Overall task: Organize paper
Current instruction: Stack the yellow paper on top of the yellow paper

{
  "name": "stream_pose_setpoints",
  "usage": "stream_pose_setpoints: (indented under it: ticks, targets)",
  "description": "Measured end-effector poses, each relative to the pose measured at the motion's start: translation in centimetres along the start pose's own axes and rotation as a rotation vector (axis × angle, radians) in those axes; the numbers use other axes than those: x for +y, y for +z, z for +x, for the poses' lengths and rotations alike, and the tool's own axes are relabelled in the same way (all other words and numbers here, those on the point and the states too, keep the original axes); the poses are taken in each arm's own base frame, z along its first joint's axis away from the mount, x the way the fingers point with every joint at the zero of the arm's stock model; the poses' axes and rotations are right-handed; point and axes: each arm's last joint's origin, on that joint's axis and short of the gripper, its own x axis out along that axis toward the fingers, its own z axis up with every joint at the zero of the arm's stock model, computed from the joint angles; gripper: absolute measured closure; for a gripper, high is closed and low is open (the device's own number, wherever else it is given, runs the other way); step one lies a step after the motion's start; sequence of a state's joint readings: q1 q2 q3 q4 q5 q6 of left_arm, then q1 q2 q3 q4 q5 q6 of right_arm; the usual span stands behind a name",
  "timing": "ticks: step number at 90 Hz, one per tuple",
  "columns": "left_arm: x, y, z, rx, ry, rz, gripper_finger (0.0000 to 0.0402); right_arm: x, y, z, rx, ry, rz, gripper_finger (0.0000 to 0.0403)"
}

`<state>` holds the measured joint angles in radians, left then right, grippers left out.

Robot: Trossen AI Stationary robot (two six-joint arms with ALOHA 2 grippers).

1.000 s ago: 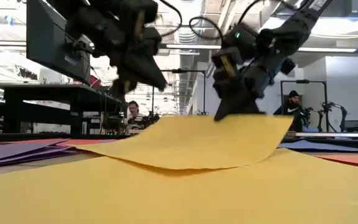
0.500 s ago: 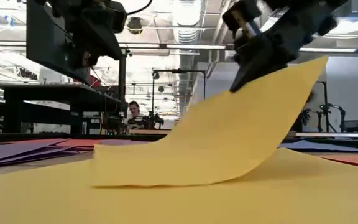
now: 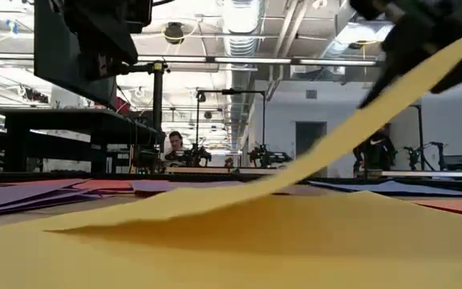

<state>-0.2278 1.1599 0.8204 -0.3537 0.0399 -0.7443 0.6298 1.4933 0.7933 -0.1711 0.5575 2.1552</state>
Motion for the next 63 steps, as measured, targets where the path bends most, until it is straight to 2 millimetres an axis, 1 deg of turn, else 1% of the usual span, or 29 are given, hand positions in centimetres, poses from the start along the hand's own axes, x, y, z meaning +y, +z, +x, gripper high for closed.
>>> stream_pose_setpoints:
  ticks: [11,21,28,37,43,53,63]
  targets:
    - [-0.2,-0.2,0.0,0.007,-0.008,0.032,0.0402,0.1,-0.6,-0.3,0.027,0.037,-0.017,0.0403]
    - [-0.3,-0.3,0.0,0.009,-0.010,0.035,0.0402,0.0,-0.7,-0.4,0.029,0.035,-0.026,0.0403]
    - [-0.3,-0.3,0.0,0.009,-0.010,0.035,0.0402,-0.1,-1.0,0.0,0.026,0.031,-0.013,0.0403]
    - [-0.3,-0.3,0.0,0.006,-0.012,0.025,0.0402,0.2,-2.3,0.9,0.026,0.032,-0.014,0.0403]
    - [-0.3,-0.3,0.0,0.006,-0.012,0.021,0.0402,0.7,-3.6,1.9,0.031,0.037,-0.012,0.0403]
    - [-0.3,-0.3,0.0,0.006,-0.012,0.005,0.0402,0.9,-5.4,3.3,0.032,0.026,-0.027,0.0403]
    - [-0.3,-0.3,0.0,0.007,-0.013,-0.006,0.0402,0.9,-6.2,4.3,0.027,0.020,-0.037,0.0403]
